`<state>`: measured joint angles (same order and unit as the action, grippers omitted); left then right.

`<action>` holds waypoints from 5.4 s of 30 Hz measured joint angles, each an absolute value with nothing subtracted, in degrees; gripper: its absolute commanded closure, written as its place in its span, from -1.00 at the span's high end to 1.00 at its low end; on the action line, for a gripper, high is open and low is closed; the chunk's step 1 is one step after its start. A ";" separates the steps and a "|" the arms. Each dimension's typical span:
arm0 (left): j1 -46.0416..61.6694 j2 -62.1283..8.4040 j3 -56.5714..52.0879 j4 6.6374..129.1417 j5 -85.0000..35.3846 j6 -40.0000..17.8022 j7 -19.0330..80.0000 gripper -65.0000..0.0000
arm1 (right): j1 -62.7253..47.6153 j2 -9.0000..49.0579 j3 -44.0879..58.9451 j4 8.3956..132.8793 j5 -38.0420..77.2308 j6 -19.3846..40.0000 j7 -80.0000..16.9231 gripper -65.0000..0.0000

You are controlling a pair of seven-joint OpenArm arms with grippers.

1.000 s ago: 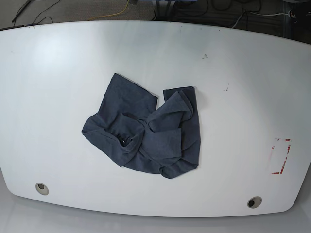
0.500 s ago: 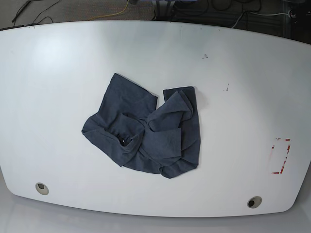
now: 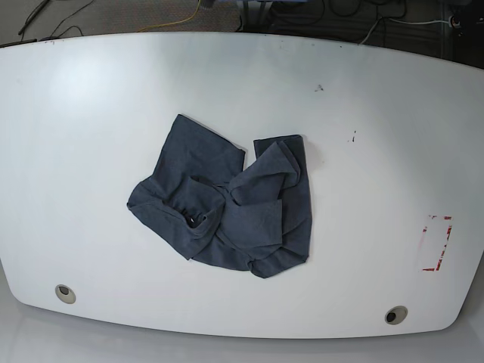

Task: Layout the t-shirt on the table in an organized manner, then fold the t-shirt properly

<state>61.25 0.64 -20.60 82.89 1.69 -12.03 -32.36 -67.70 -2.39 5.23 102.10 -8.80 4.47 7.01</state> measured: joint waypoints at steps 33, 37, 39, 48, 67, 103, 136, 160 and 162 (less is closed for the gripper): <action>57.08 -3.77 -25.87 96.05 -2.50 -12.05 -32.32 0.28 | -67.37 -2.39 5.28 113.62 -8.78 4.47 6.57 -0.32; 55.48 -4.51 -25.87 96.55 -2.87 -12.03 -32.21 0.28 | -66.11 -2.44 5.23 113.65 -8.80 4.51 6.70 -0.32; 54.39 -4.47 -25.87 96.71 -2.90 -12.03 -32.25 0.28 | -65.69 -2.57 5.23 113.65 -8.80 4.51 6.85 -0.32; 50.48 -5.80 -25.47 96.64 -2.72 -12.08 -31.14 0.28 | -62.50 -2.55 5.26 113.93 -8.78 4.49 6.83 -0.32; 41.76 -7.81 -23.22 96.57 -2.92 -11.70 -26.15 0.28 | -55.31 -2.44 5.28 113.95 -8.80 4.58 5.04 -0.32; 27.29 -6.39 -15.40 92.09 -2.90 -12.10 -20.45 0.29 | -28.18 -1.72 9.61 113.80 11.27 4.64 -19.84 -0.31; 26.35 -6.20 -14.57 92.36 -2.94 -11.84 -16.27 0.28 | -18.24 -1.80 25.17 102.96 43.42 3.60 -45.76 -0.31; 26.35 -6.22 -14.50 92.36 -3.07 -11.86 -16.27 0.28 | -17.17 -3.95 21.85 102.04 43.72 4.03 -47.18 -0.31; 26.35 -6.24 -14.50 92.36 -3.05 -11.84 -16.25 0.28 | -17.04 -3.95 21.85 101.12 43.75 4.01 -47.13 -0.31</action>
<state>26.35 -6.24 -14.50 92.36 -3.05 -11.84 -16.25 -17.04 -3.95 21.85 101.12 43.75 4.01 -47.13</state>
